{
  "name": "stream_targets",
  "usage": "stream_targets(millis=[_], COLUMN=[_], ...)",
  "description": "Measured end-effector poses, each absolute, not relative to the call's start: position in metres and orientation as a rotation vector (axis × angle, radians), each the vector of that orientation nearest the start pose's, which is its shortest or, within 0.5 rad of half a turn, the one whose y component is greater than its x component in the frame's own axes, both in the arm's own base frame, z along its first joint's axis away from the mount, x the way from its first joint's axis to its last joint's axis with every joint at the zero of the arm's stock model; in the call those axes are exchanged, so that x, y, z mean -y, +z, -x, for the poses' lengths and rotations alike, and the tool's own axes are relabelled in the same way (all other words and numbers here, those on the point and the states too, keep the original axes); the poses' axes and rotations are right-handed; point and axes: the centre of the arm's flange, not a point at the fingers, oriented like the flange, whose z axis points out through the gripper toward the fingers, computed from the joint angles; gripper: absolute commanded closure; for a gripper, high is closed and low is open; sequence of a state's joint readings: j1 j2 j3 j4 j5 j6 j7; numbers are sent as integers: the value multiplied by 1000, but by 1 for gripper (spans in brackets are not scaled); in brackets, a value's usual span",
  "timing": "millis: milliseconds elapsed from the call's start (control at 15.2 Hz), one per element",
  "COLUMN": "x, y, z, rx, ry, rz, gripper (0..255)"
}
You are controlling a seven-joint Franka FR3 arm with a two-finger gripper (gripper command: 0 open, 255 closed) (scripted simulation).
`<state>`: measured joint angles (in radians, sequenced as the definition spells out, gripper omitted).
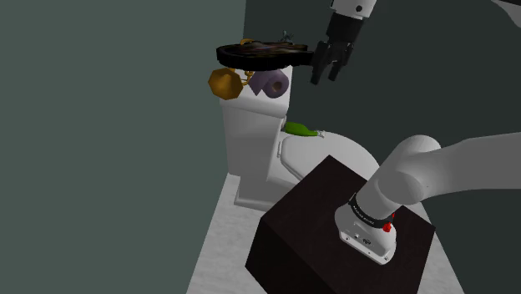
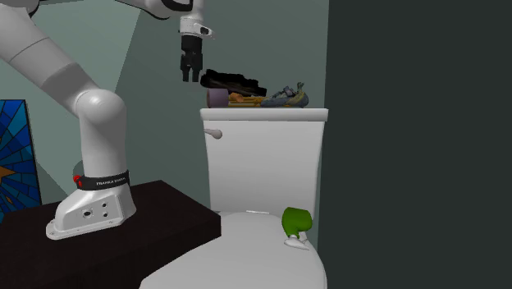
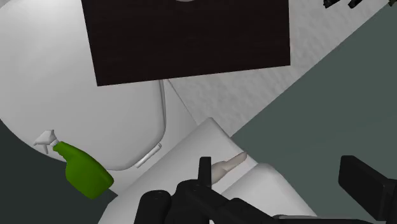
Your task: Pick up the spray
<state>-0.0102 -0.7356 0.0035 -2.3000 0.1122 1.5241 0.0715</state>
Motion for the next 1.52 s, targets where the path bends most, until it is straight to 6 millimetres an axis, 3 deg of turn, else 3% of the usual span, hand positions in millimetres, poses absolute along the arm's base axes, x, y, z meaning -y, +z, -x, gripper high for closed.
stream_targets(millis=[132,396,858,1518], x=[-7,28,94,186], y=[593,563,496,401], z=[-316,-316,-321,-345], rx=[-106,-37,107,313], ry=[67,71,78,85], rz=[3030,3029,3023,3003], gripper=[0,0,0,0])
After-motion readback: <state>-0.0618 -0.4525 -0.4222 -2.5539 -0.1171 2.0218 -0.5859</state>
